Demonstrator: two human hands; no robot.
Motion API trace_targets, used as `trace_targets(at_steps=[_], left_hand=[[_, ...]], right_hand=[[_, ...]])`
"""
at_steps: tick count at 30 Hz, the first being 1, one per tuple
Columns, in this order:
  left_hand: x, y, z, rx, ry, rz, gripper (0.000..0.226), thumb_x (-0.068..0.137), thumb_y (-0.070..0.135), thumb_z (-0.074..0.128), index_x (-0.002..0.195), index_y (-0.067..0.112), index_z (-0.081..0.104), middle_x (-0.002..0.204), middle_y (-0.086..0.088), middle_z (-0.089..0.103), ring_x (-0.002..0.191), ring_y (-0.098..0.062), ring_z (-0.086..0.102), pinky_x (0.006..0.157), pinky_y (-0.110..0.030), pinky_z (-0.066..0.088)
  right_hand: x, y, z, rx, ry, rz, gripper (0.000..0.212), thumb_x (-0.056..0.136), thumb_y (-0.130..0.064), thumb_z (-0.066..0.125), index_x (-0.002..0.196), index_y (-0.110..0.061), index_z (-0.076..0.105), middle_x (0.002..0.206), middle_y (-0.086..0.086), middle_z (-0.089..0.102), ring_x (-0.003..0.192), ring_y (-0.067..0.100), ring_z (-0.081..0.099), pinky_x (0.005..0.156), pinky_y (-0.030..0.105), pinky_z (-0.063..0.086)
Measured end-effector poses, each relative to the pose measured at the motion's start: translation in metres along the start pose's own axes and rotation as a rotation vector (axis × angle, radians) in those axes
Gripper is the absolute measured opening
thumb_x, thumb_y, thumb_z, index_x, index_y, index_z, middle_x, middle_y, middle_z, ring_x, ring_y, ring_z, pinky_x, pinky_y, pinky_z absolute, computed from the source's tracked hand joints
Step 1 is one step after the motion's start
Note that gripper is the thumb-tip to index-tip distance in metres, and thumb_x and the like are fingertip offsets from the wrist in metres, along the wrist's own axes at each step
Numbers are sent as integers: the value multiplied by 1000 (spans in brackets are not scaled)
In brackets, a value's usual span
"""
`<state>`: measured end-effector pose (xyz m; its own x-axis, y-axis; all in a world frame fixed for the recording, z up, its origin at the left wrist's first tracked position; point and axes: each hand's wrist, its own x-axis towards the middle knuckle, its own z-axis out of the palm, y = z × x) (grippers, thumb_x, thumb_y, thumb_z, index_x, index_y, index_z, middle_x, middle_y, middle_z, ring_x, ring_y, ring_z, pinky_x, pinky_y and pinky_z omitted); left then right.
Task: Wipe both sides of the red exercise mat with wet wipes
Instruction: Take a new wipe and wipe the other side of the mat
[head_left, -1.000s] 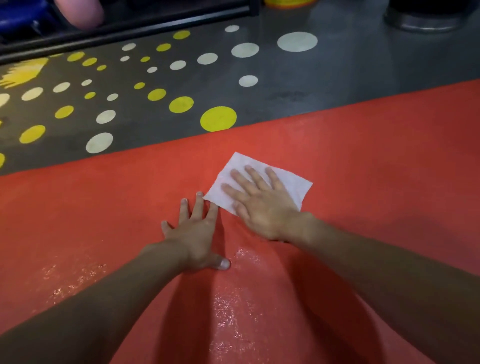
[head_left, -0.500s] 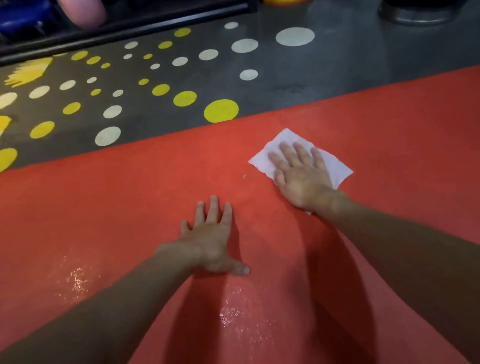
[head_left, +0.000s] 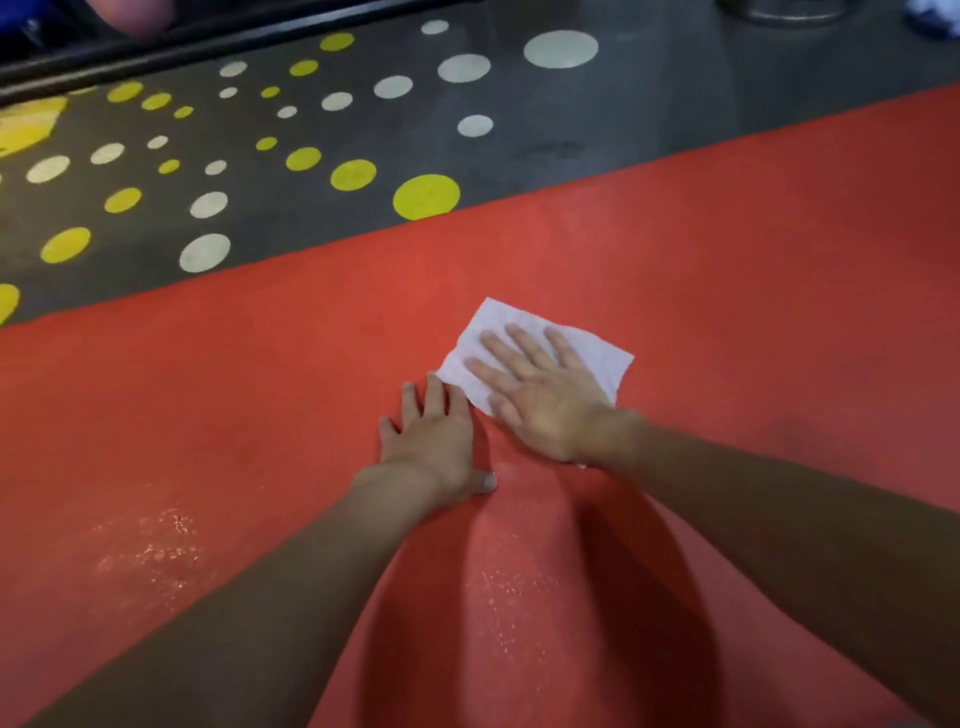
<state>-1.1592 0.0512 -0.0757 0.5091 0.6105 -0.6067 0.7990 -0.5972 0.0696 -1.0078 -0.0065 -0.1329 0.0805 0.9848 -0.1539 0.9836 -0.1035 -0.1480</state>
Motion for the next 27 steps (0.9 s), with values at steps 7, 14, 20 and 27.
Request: trace_targets(at_steps=[7, 14, 20, 27], left_hand=[[-7, -6, 17, 31, -12, 57, 138, 71, 55, 80, 152, 16, -25, 155, -9, -38, 144, -34, -30, 118, -59, -4], [-19, -16, 24, 0, 61, 114, 124, 77, 61, 71, 155, 19, -14, 160, -6, -28, 148, -30, -22, 121, -51, -2], [-29, -14, 27, 23, -42, 131, 135, 70, 67, 73, 153, 20, -22, 156, -6, -37, 145, -29, -31, 120, -51, -7], [-39, -11, 36, 45, -42, 139, 137, 69, 64, 76, 153, 21, -23, 155, -7, -38, 143, -31, -33, 120, -54, -7]], right_hand=[[-6, -12, 8, 12, 111, 444, 59, 101, -43, 14, 158, -30, 3, 166, 0, -5, 152, 24, -7, 120, 53, -6], [-35, 29, 1, 36, 82, 569, 58, 101, -41, 15, 158, -32, 7, 167, -1, -1, 153, 22, -3, 121, 47, -5], [-58, -16, 9, 7, 18, 108, 68, 91, -48, 0, 157, -35, 12, 166, -3, 2, 153, 20, 0, 120, 45, -6], [-64, -37, 19, 5, 81, 421, 61, 98, -44, 11, 158, -33, 4, 166, 0, -4, 153, 24, -5, 121, 50, -7]])
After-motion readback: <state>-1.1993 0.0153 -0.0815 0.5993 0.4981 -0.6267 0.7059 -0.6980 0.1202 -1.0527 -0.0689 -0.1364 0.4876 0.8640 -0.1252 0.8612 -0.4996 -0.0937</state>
